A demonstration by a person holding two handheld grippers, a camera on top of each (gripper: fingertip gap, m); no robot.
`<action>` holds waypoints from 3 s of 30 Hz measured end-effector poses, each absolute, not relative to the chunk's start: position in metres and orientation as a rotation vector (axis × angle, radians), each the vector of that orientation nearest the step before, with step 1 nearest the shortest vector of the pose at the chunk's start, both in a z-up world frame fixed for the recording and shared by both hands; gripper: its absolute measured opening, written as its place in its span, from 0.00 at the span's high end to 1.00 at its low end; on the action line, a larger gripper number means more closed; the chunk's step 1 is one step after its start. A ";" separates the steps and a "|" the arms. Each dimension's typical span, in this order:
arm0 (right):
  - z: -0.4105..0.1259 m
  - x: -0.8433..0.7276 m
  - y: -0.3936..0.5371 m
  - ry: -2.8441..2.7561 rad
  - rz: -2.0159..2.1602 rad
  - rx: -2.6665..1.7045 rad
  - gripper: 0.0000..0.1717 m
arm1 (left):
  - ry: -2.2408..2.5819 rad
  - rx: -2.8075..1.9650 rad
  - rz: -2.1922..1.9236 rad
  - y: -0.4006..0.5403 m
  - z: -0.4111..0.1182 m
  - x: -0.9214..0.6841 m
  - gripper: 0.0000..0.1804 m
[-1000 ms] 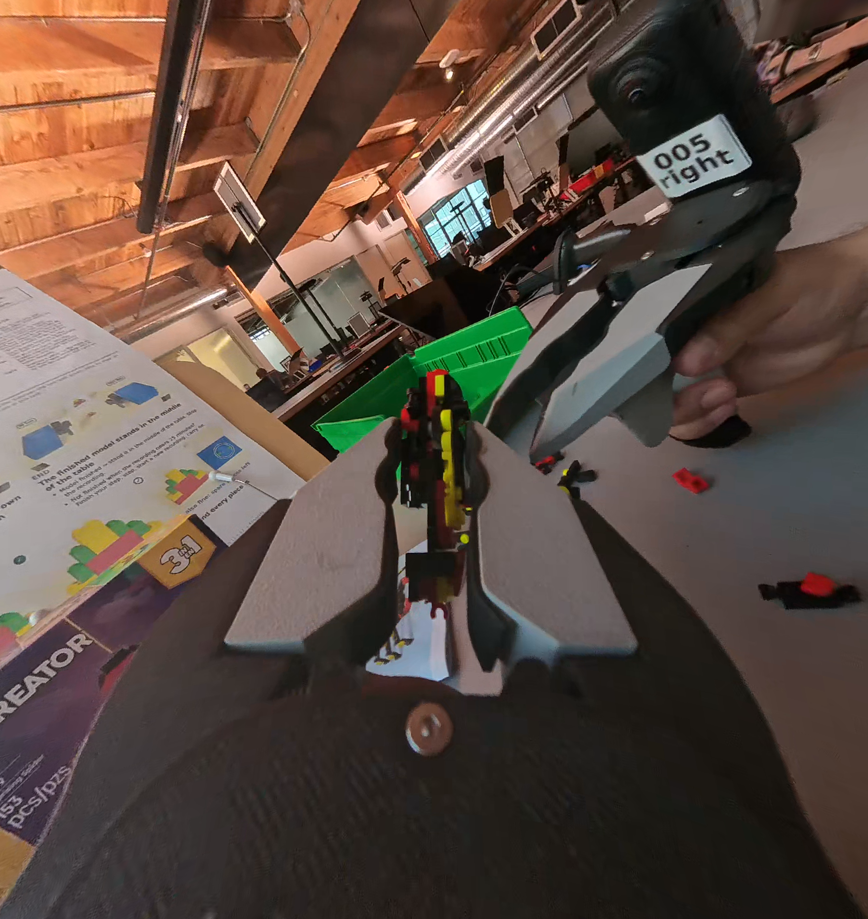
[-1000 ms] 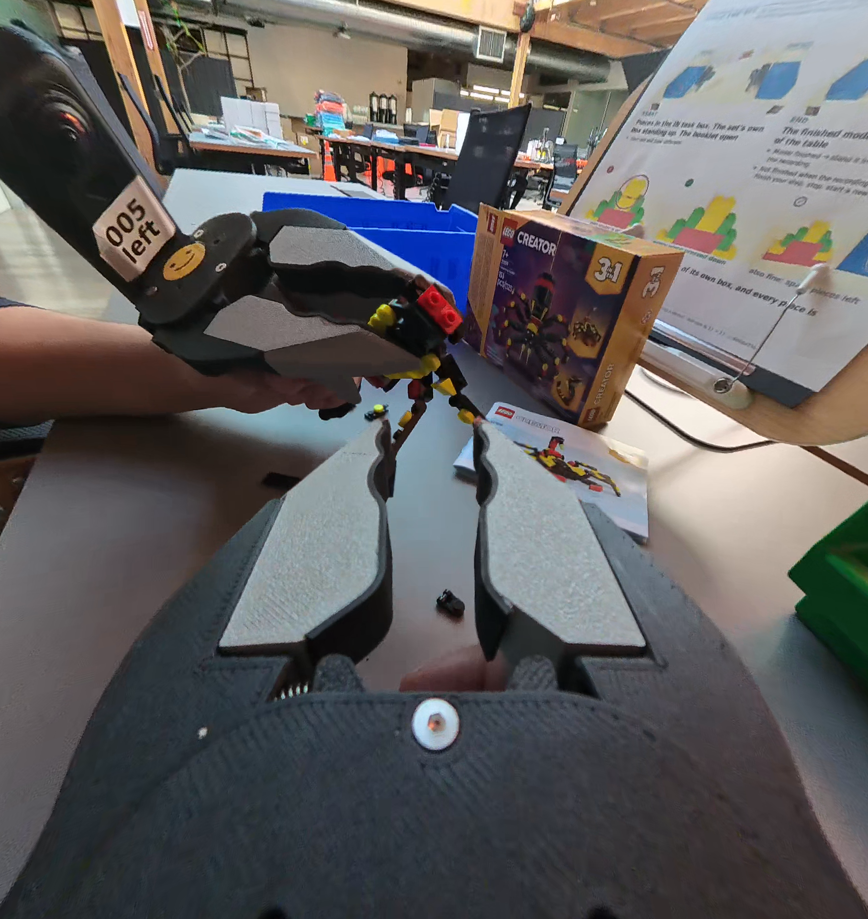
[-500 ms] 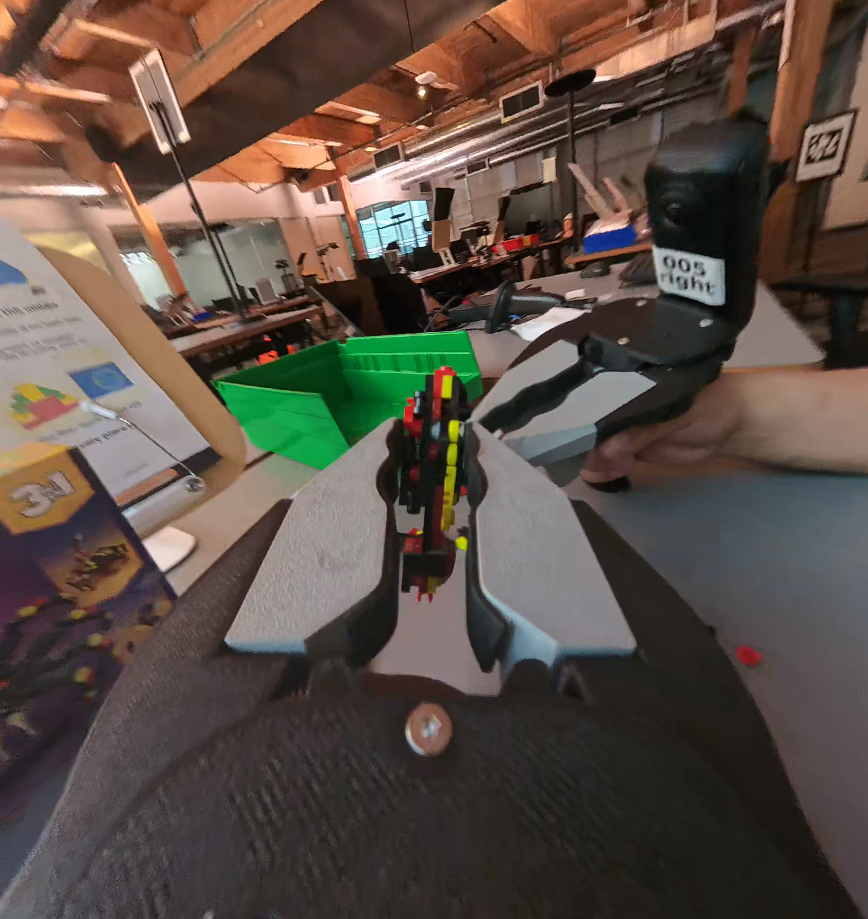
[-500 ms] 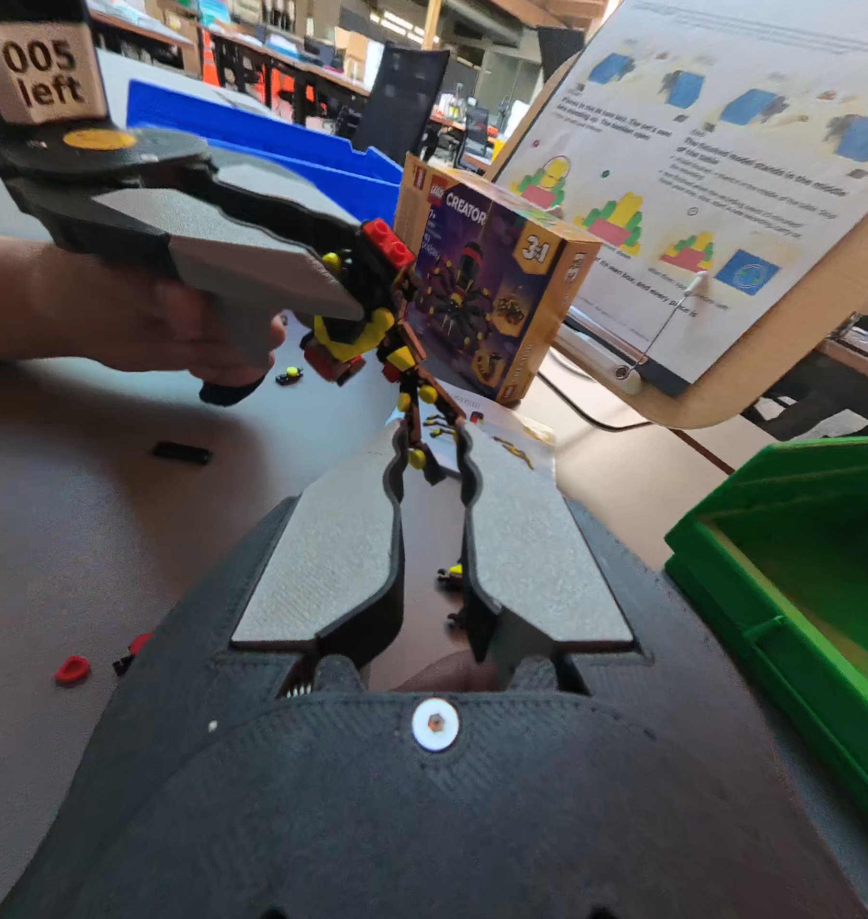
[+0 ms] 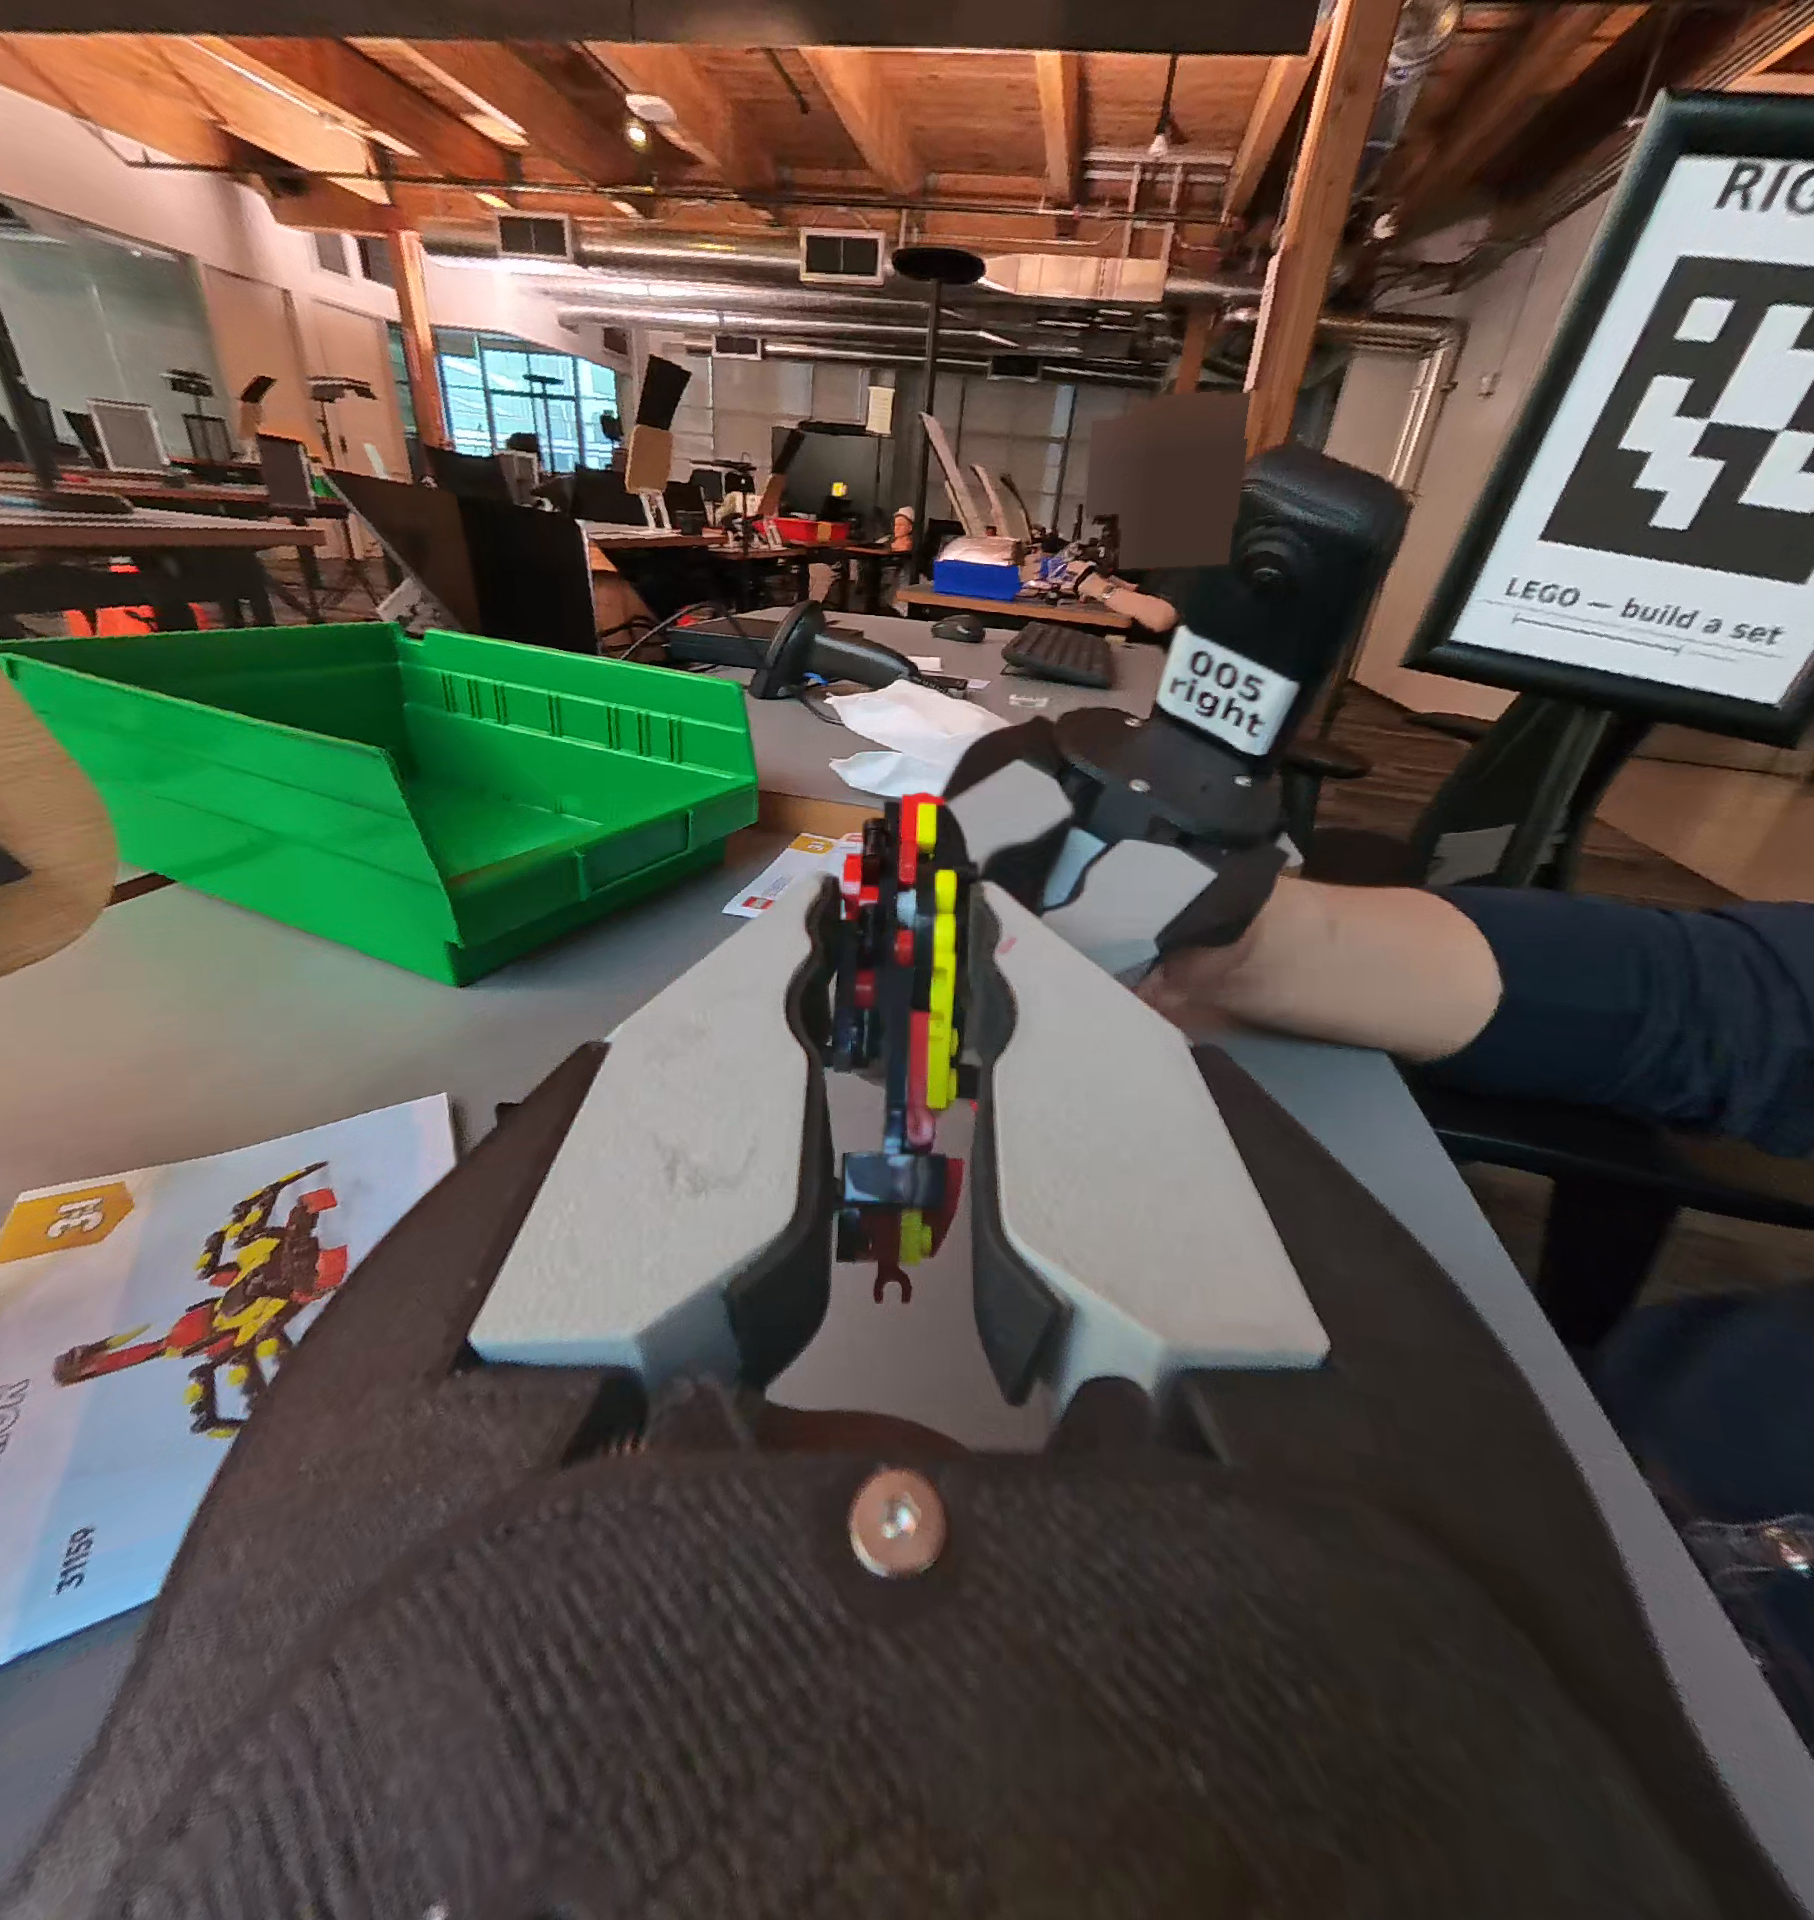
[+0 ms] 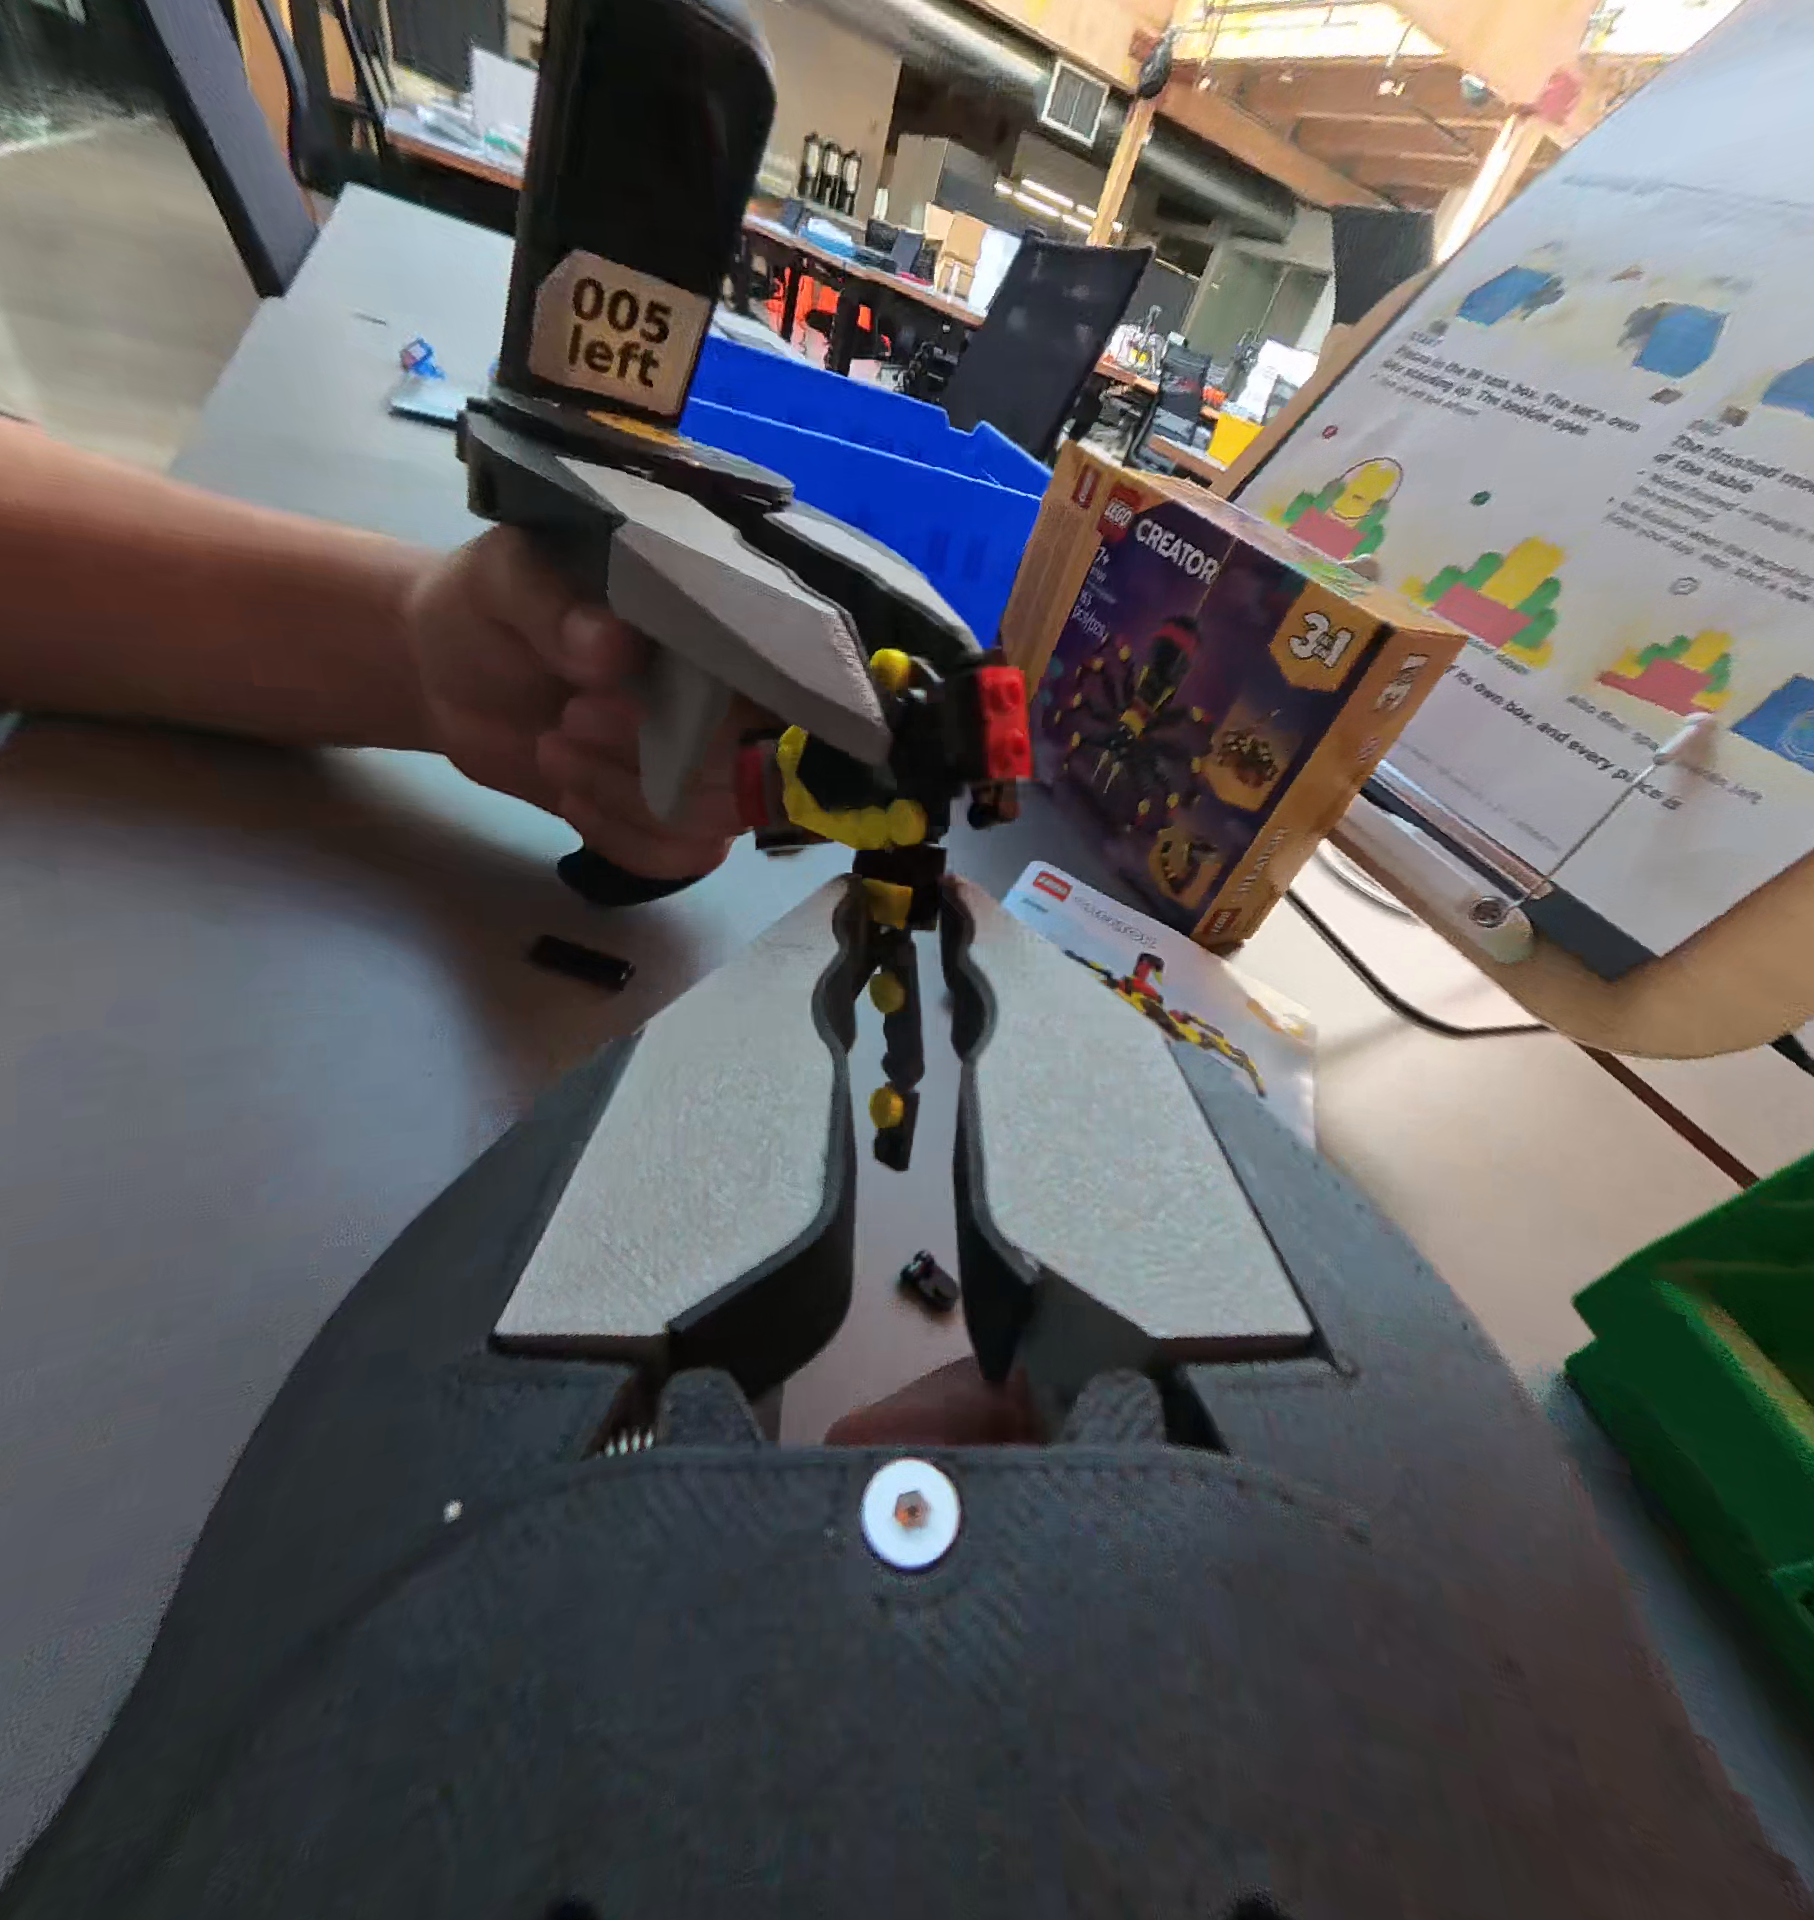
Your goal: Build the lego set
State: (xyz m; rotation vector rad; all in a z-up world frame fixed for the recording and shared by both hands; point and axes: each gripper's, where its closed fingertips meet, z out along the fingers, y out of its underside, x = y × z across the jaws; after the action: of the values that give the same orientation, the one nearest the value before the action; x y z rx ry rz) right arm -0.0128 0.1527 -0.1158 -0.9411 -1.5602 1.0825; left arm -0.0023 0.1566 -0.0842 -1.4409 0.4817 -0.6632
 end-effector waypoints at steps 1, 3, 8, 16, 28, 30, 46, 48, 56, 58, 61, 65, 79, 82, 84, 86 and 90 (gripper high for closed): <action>-0.118 -0.013 0.150 -1.575 1.073 -0.930 0.93 | 0.494 -1.445 -0.653 0.157 -0.086 -0.001 0.88; -0.120 -0.013 0.150 -1.598 1.063 -0.937 0.94 | 0.498 -1.453 -0.645 0.157 -0.088 -0.001 0.88; -0.114 -0.012 0.163 -1.549 1.084 -1.002 0.94 | 0.471 -1.499 -0.543 0.167 -0.096 -0.008 0.85; -0.111 -0.011 0.162 -1.540 1.057 -0.965 0.94 | 0.540 -1.532 -0.454 0.166 -0.103 -0.007 0.86; -0.076 0.023 0.098 -1.628 1.544 -0.667 0.94 | 0.750 -1.317 -1.120 0.097 -0.076 0.030 0.88; -0.074 0.032 0.086 -1.668 1.611 -0.606 0.94 | 0.828 -1.282 -1.144 0.084 -0.075 0.038 0.88; -0.079 0.066 0.043 -1.897 1.915 -0.435 0.95 | 1.114 -1.229 -1.376 0.032 -0.088 0.072 0.88; -0.069 0.054 0.060 -1.769 1.853 -0.495 0.95 | 1.002 -1.222 -1.291 0.050 -0.078 0.062 0.88; -0.112 -0.014 0.181 -1.506 0.861 -1.015 0.94 | 0.646 -1.569 -0.074 0.177 -0.119 -0.015 0.87; -0.120 -0.016 0.190 -1.509 0.708 -1.035 0.98 | 0.649 -1.610 0.117 0.186 -0.127 -0.020 0.87; -0.118 -0.011 0.211 -1.438 0.585 -1.094 1.00 | 0.616 -1.630 0.338 0.193 -0.128 -0.037 0.87; -0.130 -0.012 0.213 -1.483 0.641 -1.126 1.00 | 0.725 -1.608 0.271 0.189 -0.138 -0.030 0.88; -0.126 -0.008 0.192 -1.524 0.923 -1.136 0.92 | 0.696 -1.593 0.095 0.184 -0.129 -0.024 0.87; -0.121 -0.007 0.188 -1.524 0.971 -1.109 0.90 | 0.667 -1.575 -0.132 0.174 -0.120 -0.016 0.88; -0.117 -0.007 0.181 -1.529 0.985 -1.060 0.90 | 0.698 -1.580 -0.219 0.168 -0.121 -0.011 0.88; -0.124 -0.009 0.174 -1.581 0.986 -1.056 0.88 | 0.732 -1.575 -0.262 0.164 -0.122 -0.007 0.88; -0.134 -0.008 0.151 -1.702 1.015 -0.988 0.91 | 0.796 -1.547 -0.420 0.149 -0.120 0.007 0.88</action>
State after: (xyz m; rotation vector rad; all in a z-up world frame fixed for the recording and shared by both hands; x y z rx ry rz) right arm -0.0082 0.1509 -0.1343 -0.9877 -1.7024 1.0154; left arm 0.0068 0.1490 -0.1196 -1.5468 0.7958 -0.4197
